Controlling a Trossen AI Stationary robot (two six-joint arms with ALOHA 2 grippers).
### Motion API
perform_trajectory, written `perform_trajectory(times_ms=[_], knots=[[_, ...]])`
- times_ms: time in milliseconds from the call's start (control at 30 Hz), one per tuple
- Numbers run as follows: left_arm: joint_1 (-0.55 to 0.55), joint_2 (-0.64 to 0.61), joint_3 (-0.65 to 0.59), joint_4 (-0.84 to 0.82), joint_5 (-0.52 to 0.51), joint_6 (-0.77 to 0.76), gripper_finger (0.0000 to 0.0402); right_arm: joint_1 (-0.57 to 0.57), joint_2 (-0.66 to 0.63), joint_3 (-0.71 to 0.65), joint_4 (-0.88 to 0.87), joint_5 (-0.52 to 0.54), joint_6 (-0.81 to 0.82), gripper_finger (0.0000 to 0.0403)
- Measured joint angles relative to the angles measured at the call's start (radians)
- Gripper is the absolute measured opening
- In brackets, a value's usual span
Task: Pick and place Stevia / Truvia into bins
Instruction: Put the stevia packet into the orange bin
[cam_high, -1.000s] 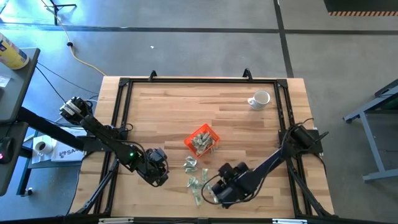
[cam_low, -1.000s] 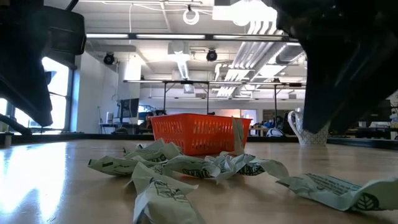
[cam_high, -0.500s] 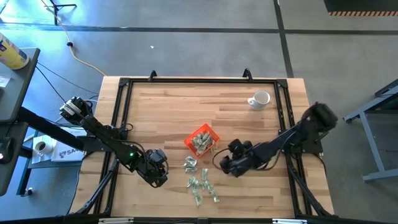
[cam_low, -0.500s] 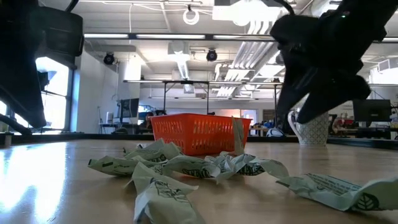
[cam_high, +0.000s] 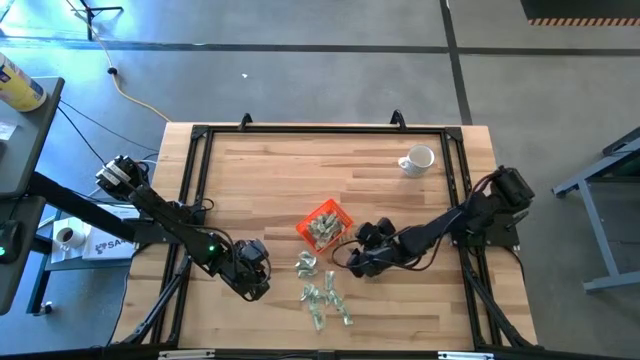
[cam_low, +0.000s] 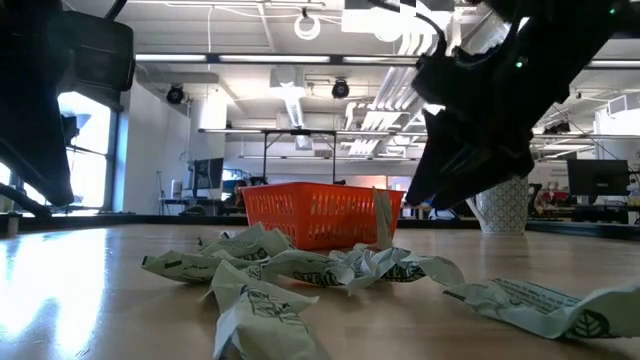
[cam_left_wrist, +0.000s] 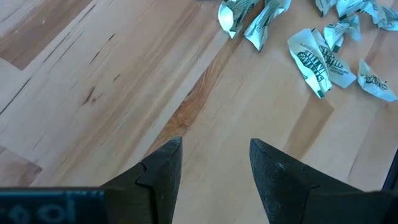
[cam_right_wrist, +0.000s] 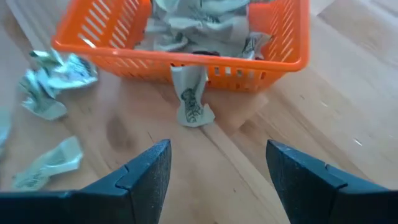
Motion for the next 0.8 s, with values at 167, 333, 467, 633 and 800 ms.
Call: perform_trajectory(times_ms=[167,333,467,633,800], knots=[[0.000,0.000,0.000,0.000,0.000,0.000,0.0221,-0.001,0.023,0.000,0.076,-0.029,-0.050,0.0252],[0.000,0.000,0.000,-0.001,0.000,0.001,0.0221,-0.004,0.059,0.000,0.128,-0.022,-0.051,0.0252],[0.000,0.000,0.000,-0.001,0.000,0.000,0.0221,-0.015,0.086,0.000,0.172,-0.020,-0.090,0.0252],[0.000,0.000,0.000,-0.001,-0.001,0.000,0.0221,-0.043,0.089,0.000,0.177,0.008,-0.102,0.0252],[0.000,0.000,0.000,-0.001,-0.001,0.000,0.0220,-0.074,0.089,0.000,0.178,0.007,-0.103,0.0252]])
